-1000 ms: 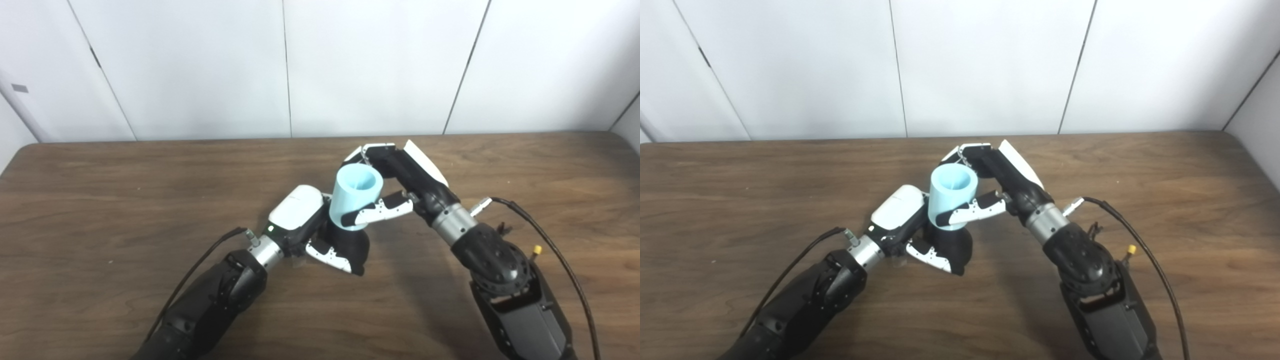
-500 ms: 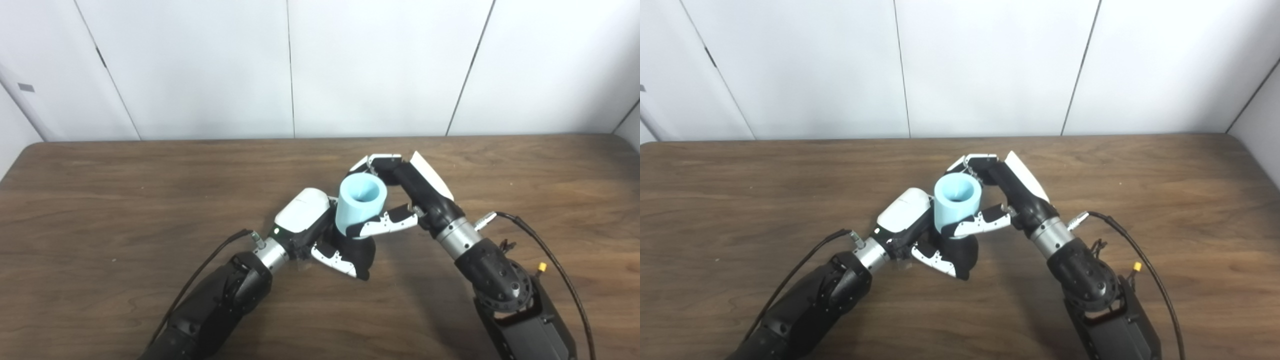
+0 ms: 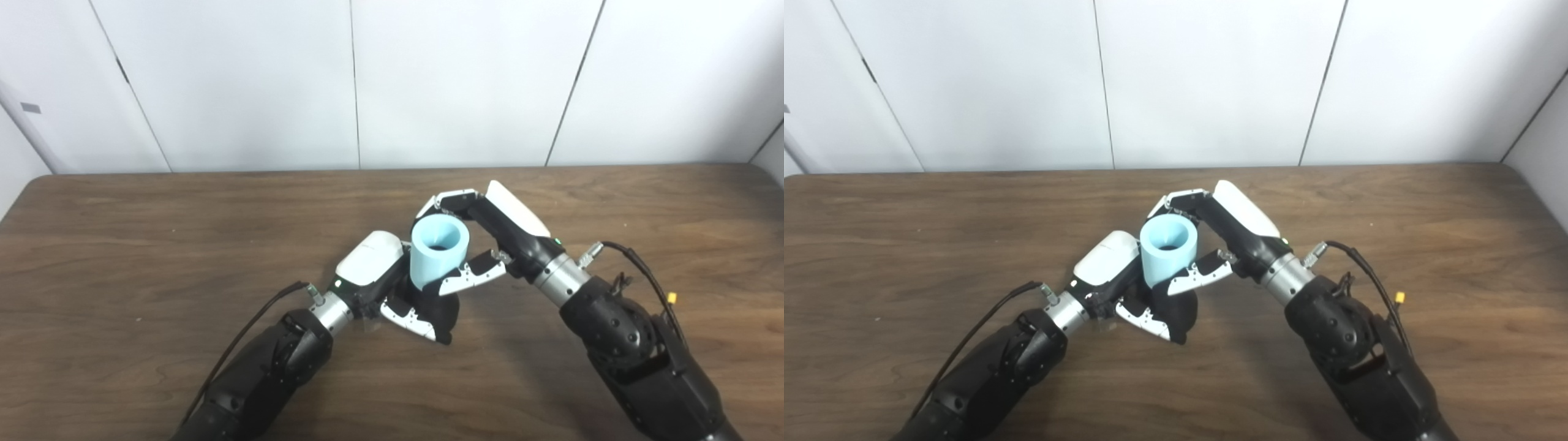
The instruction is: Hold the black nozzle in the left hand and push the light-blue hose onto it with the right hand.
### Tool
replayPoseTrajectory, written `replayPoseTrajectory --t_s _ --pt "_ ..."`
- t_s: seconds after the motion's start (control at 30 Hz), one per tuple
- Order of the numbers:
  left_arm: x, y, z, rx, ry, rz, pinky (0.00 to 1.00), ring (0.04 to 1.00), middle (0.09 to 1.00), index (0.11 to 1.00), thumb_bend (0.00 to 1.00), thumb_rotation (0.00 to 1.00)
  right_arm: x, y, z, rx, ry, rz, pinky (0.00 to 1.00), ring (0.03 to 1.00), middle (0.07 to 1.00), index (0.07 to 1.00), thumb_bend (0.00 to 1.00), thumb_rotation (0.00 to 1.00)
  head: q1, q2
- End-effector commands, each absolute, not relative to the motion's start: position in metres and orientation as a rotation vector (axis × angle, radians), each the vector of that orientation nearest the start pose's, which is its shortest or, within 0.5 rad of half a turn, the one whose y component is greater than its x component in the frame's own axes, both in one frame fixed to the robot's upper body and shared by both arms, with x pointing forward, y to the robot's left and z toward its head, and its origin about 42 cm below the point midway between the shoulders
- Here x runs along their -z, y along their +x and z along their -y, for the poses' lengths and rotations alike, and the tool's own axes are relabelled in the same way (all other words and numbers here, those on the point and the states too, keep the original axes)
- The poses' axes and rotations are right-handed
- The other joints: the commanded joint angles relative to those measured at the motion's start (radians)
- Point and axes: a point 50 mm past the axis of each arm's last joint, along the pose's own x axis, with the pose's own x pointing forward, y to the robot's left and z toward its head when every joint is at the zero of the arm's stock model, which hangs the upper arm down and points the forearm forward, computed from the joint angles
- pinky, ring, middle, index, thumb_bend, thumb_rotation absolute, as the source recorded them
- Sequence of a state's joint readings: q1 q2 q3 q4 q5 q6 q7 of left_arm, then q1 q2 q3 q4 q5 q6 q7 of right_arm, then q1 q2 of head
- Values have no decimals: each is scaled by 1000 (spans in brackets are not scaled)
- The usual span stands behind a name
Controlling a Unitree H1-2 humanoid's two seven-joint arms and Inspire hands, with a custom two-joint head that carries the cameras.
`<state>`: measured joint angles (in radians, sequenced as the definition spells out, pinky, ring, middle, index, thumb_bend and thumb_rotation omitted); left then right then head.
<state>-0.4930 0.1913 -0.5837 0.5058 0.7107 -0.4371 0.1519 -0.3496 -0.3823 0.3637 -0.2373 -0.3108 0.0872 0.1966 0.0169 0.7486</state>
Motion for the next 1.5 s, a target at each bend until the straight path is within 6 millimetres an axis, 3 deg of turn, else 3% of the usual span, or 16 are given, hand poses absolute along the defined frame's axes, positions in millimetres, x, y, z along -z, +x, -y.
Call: replayPoseTrajectory --t_s 0.0,0.33,0.57,1.07,1.13,1.2,1.3,1.4,1.47 --pt "-31 332 -125 800 1020 294 341 382 490 525 500 0 -197 326 179 -724 -833 252 322 392 476 530 515 0 0 1" --pt "-31 333 -129 789 1032 297 341 382 492 521 501 0 -184 322 188 -621 -774 109 315 387 470 533 515 0 -1 5" --pt "-33 333 -130 791 1032 305 327 373 483 523 500 0 -176 317 183 -567 -747 9 309 382 464 541 513 0 -1 9" --pt "-32 334 -127 790 1032 293 352 387 495 514 501 0 -185 317 188 -604 -707 78 335 393 480 550 513 0 -3 10" --pt "-32 333 -127 790 1033 294 346 384 491 517 501 0 -194 317 190 -611 -707 136 399 521 667 734 767 56 -3 10" --pt "-32 333 -128 792 1029 293 348 387 493 515 501 0 -205 318 191 -600 -716 190 501 655 791 890 900 139 -3 10" --pt "-32 334 -128 795 1029 288 361 395 498 512 502 0 -225 320 193 -580 -717 240 763 919 970 990 978 242 -11 5" --pt "-33 336 -127 799 1030 287 337 375 483 532 499 0 -241 325 198 -555 -716 299 906 989 997 999 998 331 -14 4" --pt "-33 337 -127 804 1027 289 327 367 477 542 497 0 -250 326 200 -530 -729 316 938 997 1000 1000 1000 381 -12 2"
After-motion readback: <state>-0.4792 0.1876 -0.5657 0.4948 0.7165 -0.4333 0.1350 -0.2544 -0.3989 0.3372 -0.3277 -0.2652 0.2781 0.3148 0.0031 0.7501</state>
